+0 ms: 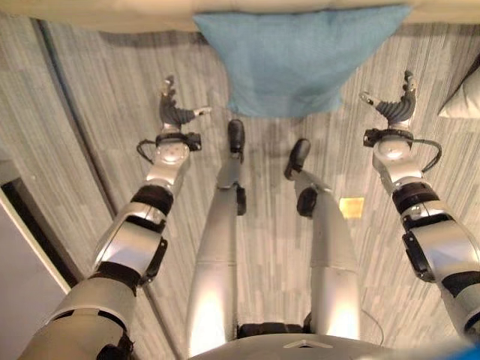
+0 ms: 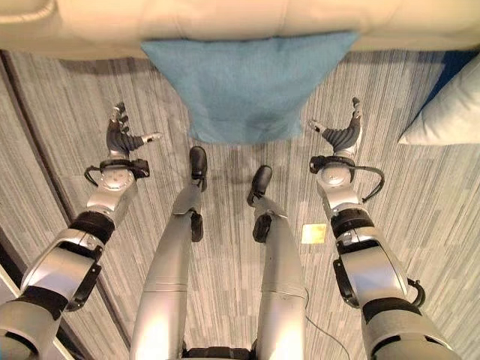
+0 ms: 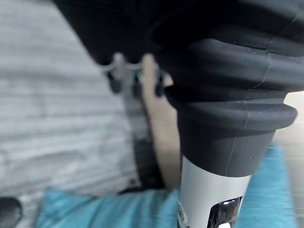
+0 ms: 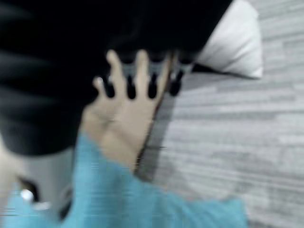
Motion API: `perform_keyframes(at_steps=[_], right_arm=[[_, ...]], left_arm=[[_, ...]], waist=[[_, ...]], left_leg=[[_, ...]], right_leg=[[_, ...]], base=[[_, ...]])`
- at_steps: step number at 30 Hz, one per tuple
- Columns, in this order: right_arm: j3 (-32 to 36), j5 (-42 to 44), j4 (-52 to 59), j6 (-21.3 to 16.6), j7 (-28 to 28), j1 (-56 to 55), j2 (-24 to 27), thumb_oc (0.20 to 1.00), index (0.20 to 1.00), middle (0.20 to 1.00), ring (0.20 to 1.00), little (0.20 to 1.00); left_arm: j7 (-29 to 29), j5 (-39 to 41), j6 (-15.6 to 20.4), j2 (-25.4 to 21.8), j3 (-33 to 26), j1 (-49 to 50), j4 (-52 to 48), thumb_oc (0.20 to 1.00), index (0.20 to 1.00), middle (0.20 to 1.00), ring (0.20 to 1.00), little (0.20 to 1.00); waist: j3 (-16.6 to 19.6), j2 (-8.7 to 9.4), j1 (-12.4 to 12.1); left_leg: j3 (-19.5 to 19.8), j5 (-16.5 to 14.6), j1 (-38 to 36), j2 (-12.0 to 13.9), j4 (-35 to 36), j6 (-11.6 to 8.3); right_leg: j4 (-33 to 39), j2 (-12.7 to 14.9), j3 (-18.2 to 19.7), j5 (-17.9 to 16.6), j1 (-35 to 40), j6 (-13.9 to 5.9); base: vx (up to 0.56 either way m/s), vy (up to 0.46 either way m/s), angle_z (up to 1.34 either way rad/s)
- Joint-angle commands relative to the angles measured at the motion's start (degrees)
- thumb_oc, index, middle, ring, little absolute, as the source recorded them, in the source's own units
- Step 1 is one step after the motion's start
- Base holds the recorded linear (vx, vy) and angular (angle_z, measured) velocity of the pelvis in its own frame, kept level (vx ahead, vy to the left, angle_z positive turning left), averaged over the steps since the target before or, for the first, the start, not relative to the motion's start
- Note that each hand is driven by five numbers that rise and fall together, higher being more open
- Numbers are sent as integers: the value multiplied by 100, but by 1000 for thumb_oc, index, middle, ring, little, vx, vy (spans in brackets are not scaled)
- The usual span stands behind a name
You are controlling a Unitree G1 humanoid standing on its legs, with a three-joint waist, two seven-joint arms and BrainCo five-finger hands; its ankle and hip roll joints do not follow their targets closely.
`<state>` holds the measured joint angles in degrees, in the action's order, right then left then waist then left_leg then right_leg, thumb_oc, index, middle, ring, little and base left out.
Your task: Pick up all the scattered cushions and arrange them neatly on the sofa.
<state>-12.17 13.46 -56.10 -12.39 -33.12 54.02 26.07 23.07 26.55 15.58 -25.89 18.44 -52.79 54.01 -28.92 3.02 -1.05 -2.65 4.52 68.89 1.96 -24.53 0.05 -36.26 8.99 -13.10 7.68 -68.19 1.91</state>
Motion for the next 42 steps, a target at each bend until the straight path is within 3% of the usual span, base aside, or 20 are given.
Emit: perform_keyframes(at_steps=[1,10,25,31,36,40,42], right_arm=[[-80,295,22,-342,-196,-471,269,1000,1000,1000,1000,1000],[-316,1082,28,-537,124,241,377,1000,1000,1000,1000,1000],[-1133,1412,-157,-588,496,1543,322,1000,1000,1000,1000,1000],[-1748,1412,-462,-522,674,2330,-64,1000,1000,1000,1000,1000],[-1960,1349,-283,-589,600,2638,-669,1000,1000,1000,1000,1000],[-1972,1331,-6,-710,533,2666,-1112,1000,1000,1000,1000,1000],[-1965,1241,38,-723,526,2606,-1130,1000,1000,1000,1000,1000]], left_arm=[[161,259,253,48,-76,330,152,1000,1000,1000,1000,1000],[-42,1438,436,91,-146,-425,240,1000,1000,1000,1000,1000],[-183,1979,596,-357,217,-1815,177,1000,1000,1000,1000,1000],[-281,2501,834,219,432,-2536,-25,1000,1000,1000,1000,1000],[-103,2316,963,787,654,-2819,-301,1000,1000,1000,1000,1000],[-71,2661,1396,1438,503,-2623,-1024,1000,1000,1000,1000,1000],[-39,2620,1443,1606,471,-2398,-1261,1000,1000,1000,1000,1000]], waist=[[640,-162,38],[707,-121,153],[767,-94,72],[682,-47,-6],[671,-43,-17],[729,-26,31],[776,-50,20]], left_leg=[[436,-1186,177,147,-1018,-192],[488,-1357,1135,171,-1648,-212],[683,-1549,2097,181,-2405,-253],[751,-1564,2106,149,-2370,-272],[774,-1557,2107,123,-2309,-280],[772,-1572,2107,109,-2270,-287],[771,-1576,2107,107,-2263,-287]], right_leg=[[673,333,-62,-498,131,-798],[86,318,-13,-301,-855,-769],[-543,389,-100,-87,-1712,-740],[-572,376,-64,-18,-1758,-732],[-472,338,-43,-50,-1758,-744],[-381,286,-44,-82,-1765,-739],[-357,265,-55,-82,-1759,-725]], base=[[0,0,0],[54,-16,-1],[57,-12,-2],[38,-11,4],[0,0,0],[1,8,0],[0,0,0]])
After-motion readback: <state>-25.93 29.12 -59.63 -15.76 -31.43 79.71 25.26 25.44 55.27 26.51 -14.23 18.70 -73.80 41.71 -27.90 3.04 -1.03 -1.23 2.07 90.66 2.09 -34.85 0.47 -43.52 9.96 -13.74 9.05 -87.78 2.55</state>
